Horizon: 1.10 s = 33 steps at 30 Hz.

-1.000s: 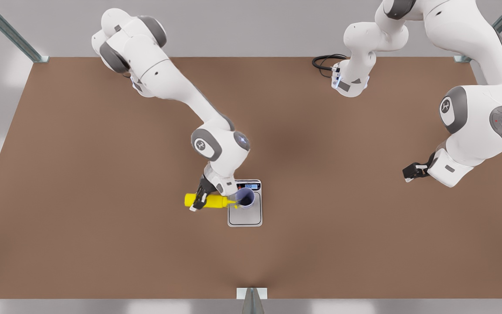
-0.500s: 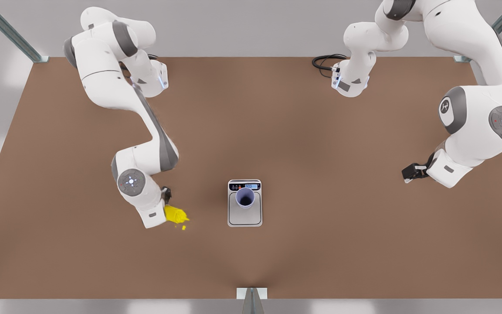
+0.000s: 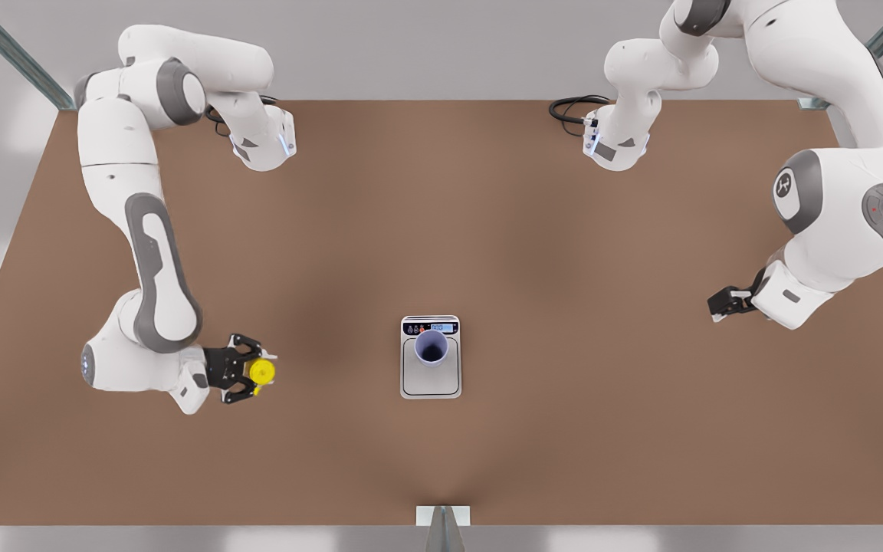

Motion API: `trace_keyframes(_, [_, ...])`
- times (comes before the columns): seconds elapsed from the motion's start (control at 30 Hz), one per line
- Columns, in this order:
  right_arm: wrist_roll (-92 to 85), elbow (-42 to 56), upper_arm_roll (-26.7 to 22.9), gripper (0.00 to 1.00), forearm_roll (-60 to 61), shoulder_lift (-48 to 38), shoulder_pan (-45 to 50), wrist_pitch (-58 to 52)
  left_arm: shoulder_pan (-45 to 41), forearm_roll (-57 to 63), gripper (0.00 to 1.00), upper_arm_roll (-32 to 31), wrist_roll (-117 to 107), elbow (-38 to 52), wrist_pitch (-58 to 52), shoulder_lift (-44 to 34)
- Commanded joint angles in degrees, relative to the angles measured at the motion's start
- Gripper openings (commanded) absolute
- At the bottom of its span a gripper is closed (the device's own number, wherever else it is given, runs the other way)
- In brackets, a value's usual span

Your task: Move cup to the weight, pick up sauce bottle, pour sauce

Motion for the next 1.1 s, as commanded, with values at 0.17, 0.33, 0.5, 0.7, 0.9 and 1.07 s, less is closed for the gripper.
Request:
trace_keyframes(0.17, [-9.6,0.2,-0.1,0.59,11.8,6.9,-2.5,-2.8,-0.6,0.1,1.00,-0.1,0.0,0.0,0.0,-0.1])
trace_keyframes(0.33, [-17.3,0.9,-0.1,0.60,12.3,9.7,-2.1,3.4,-0.9,0.1,1.00,0.0,-0.1,0.0,-0.1,0.4])
trace_keyframes(0.5, [-19.8,1.6,0.1,0.60,17.0,12.6,-1.1,4.3,-0.9,0.1,1.00,0.0,-0.2,0.0,0.0,0.7])
trace_keyframes(0.7, [-20.8,2.3,0.4,0.60,17.0,13.6,-1.0,5.6,-1.2,0.2,1.00,0.2,-0.2,0.0,-0.1,0.4])
trace_keyframes(0.9, [-20.8,3.2,0.5,0.60,17.0,15.0,-1.0,5.9,-1.3,0.2,1.00,0.3,-0.1,1.6,-0.8,0.3])
trace_keyframes(1.07, [-20.6,3.2,0.9,0.74,17.0,14.9,-1.0,5.9,-1.3,0.2,1.00,0.2,-0.2,1.6,-1.7,0.8])
